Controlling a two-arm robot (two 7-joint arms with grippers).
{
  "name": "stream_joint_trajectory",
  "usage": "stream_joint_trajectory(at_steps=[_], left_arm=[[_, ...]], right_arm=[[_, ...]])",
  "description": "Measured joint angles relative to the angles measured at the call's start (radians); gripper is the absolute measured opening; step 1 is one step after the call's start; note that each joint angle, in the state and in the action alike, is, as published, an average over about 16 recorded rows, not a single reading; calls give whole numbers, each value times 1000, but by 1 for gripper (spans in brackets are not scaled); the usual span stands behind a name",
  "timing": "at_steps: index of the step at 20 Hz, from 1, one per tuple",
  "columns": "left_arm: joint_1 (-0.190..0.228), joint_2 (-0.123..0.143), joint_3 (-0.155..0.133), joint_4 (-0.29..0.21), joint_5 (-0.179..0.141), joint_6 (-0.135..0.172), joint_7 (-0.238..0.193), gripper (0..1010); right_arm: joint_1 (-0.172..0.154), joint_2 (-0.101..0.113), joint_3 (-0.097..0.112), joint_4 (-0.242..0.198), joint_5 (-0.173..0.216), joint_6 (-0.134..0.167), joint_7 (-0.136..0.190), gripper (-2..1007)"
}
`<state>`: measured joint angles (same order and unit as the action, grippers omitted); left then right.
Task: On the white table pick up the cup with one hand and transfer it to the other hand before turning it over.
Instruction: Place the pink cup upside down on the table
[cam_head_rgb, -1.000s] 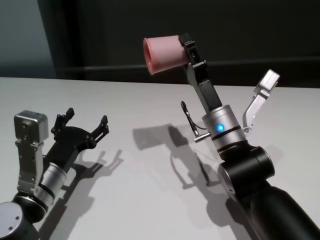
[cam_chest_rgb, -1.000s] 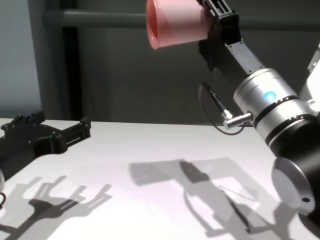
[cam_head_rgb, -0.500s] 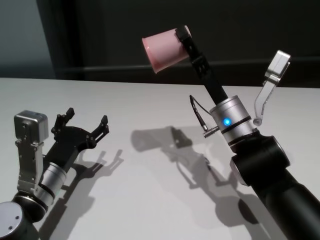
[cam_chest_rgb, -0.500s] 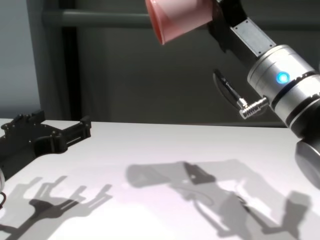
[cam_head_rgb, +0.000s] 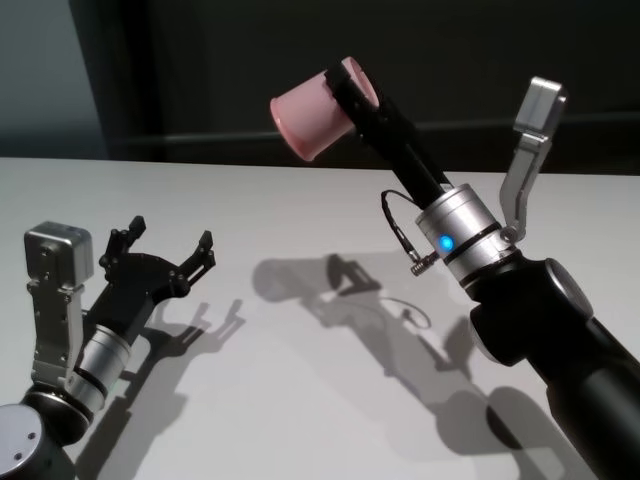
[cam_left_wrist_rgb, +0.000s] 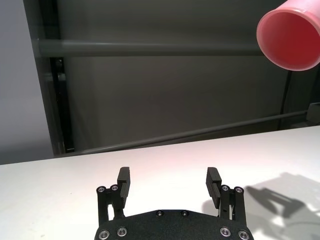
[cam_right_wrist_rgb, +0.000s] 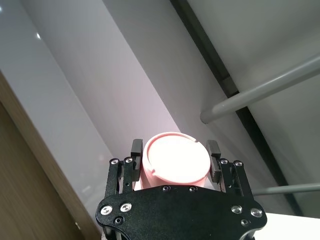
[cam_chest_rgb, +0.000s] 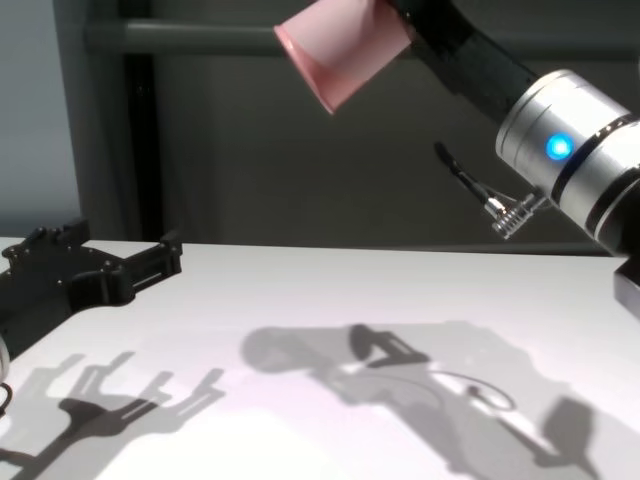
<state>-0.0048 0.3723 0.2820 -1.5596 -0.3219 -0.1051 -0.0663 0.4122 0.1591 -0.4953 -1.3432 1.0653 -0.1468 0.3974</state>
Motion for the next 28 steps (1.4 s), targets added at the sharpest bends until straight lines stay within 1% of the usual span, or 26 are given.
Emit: stream_joint_trajectory(at_steps=[4,7,10,13,17,20,24,28], left_arm=[[0,0,0,0,0,0,0,1001],[0,0,0,0,0,0,0,1001],[0,0,0,-1,0,0,0,1001],[0,0,0,-1,0,0,0,1001],[0,0,0,-1,0,0,0,1001],[0,0,0,-1,0,0,0,1001],[0,0,0,-1,0,0,0,1001],[0,0,0,-1,0,0,0,1001]], right_arm=[[5,24,-29,-20,-107,-10,-59,738],[10,39,-51,-29,-184,-9,-100,738],[17,53,-73,-36,-257,-1,-137,738],[25,66,-96,-40,-326,14,-169,738],[36,80,-120,-43,-397,51,-205,738],[44,90,-137,-45,-441,90,-229,738],[54,99,-158,-43,-489,147,-253,738],[61,102,-176,-33,-525,200,-266,738]])
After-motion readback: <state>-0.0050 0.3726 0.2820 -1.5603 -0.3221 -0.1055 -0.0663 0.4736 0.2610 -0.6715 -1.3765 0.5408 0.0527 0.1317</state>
